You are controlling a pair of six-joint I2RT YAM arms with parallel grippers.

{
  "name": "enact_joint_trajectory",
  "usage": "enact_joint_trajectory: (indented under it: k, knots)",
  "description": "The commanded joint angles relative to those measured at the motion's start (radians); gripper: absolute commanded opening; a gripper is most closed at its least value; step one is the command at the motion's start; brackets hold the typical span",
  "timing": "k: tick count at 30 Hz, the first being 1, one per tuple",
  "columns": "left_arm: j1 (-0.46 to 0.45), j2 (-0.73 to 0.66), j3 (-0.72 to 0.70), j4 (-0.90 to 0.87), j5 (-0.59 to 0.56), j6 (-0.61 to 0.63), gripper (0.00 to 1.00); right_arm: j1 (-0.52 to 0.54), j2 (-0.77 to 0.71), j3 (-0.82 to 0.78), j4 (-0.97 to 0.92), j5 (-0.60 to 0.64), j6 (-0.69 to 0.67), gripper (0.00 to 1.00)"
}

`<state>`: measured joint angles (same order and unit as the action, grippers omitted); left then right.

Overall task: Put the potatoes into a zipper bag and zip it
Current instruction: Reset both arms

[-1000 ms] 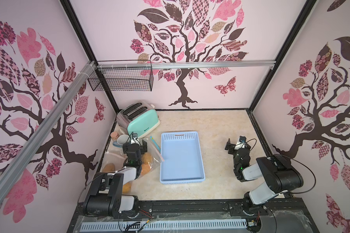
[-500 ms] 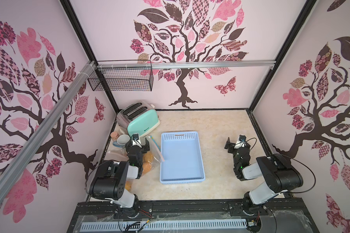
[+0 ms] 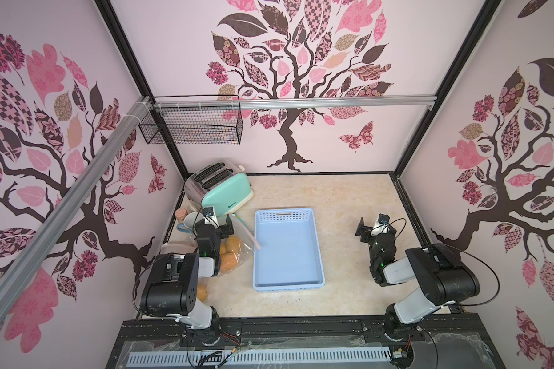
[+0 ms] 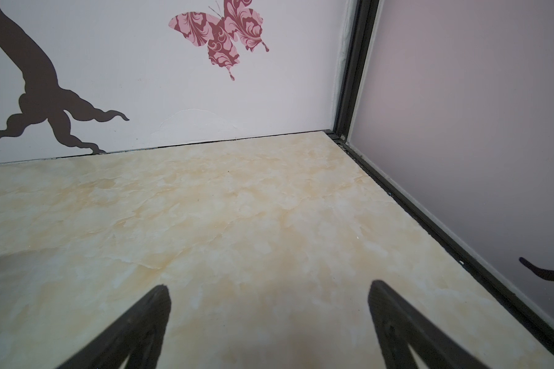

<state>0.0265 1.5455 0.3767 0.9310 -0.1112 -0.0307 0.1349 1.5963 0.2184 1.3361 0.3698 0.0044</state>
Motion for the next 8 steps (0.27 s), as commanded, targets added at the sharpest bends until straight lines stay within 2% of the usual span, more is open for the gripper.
enact_joint_trajectory:
  k: [1, 5, 8]
  knots:
    - [0.004, 0.011, 0.009, -0.072, 0.014, -0.017, 0.98, -0.006, 0.010, 0.010, 0.011, -0.001, 0.014, 0.99]
    - [-0.001, 0.010, 0.012, -0.076, 0.003, -0.015, 0.98, -0.032, 0.002, 0.046, -0.074, -0.057, 0.034, 0.99]
    - [-0.012, 0.008, 0.005, -0.068, -0.017, -0.008, 0.98, -0.025, -0.001, -0.016, 0.037, -0.040, 0.022, 0.99]
